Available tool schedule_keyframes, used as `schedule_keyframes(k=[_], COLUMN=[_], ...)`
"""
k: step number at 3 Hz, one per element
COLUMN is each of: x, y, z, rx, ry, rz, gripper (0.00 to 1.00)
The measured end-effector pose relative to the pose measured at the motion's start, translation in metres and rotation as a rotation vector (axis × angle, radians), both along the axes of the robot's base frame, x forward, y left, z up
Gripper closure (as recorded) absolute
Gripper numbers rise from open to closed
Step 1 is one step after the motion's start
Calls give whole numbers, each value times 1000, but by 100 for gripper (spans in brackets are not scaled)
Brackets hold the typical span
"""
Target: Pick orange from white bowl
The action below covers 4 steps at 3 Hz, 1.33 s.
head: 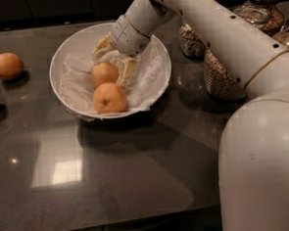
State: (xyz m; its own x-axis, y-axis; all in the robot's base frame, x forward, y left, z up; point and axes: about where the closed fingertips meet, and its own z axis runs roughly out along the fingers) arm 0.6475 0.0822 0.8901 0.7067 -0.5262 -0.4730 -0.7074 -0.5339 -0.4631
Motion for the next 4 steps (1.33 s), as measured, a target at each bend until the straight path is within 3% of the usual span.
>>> schedule_keyframes(k=[3,4], x=[0,0], y=[0,0], z=[0,0], rx=[0,0], ry=[0,0], rz=[0,0], gripper=[100,100])
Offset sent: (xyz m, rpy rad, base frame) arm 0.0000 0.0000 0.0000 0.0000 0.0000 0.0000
